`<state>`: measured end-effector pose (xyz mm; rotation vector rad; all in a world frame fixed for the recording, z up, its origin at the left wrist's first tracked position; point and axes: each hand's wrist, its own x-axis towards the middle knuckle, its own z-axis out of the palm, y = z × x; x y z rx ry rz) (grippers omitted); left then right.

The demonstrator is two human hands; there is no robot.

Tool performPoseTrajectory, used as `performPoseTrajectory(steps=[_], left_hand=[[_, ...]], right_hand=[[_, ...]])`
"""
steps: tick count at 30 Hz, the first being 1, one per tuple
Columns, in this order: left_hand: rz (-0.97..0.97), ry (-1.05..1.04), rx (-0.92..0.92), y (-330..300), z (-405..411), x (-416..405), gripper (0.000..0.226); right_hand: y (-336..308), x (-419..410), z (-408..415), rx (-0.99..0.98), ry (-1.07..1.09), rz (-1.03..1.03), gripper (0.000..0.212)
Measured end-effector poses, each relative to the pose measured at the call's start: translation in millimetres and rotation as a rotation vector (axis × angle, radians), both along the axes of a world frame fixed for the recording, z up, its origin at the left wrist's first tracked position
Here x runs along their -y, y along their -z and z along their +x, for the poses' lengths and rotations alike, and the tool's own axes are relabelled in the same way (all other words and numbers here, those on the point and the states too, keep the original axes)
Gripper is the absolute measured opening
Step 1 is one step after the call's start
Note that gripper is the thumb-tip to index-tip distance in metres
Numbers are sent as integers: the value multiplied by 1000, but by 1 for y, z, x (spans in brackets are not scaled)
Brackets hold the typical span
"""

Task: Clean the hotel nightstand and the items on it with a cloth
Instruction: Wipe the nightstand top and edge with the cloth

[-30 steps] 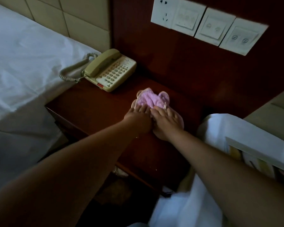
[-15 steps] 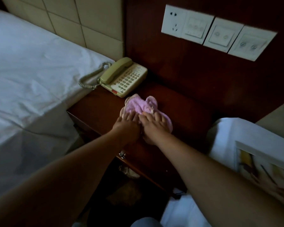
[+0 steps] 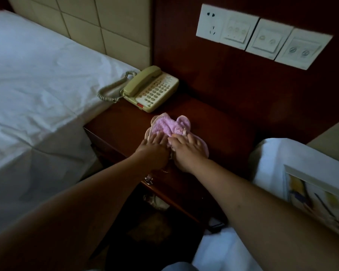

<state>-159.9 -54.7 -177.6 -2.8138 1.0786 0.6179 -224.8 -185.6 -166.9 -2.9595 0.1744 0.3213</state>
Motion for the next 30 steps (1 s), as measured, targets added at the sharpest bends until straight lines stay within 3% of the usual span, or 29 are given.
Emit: performPoseTrajectory(steps=[8,11,12,16,24,30], left_hand=[[-218,-133,68,8,67,-25,61],[-65,-70,73,14,70,-37,87],[-39,-85,68,17,67,-40,91],[-1,-150,69,17,24,-52,65],[86,-79,47,-1,-86,-37,69],[10,-56,55,-2,-92,-37,67]], right_hand=[[2,-24,84,-3,-36,-46,68],[4,-33,86,-1,-53,-62,64],[4,-36,83,-1,-63,-60,62],[6,-50,50,2,-97,-20,56],[-7,-37,-63,-106,-58,66,60],[-7,-35,-72,-116,-36,-23,66]])
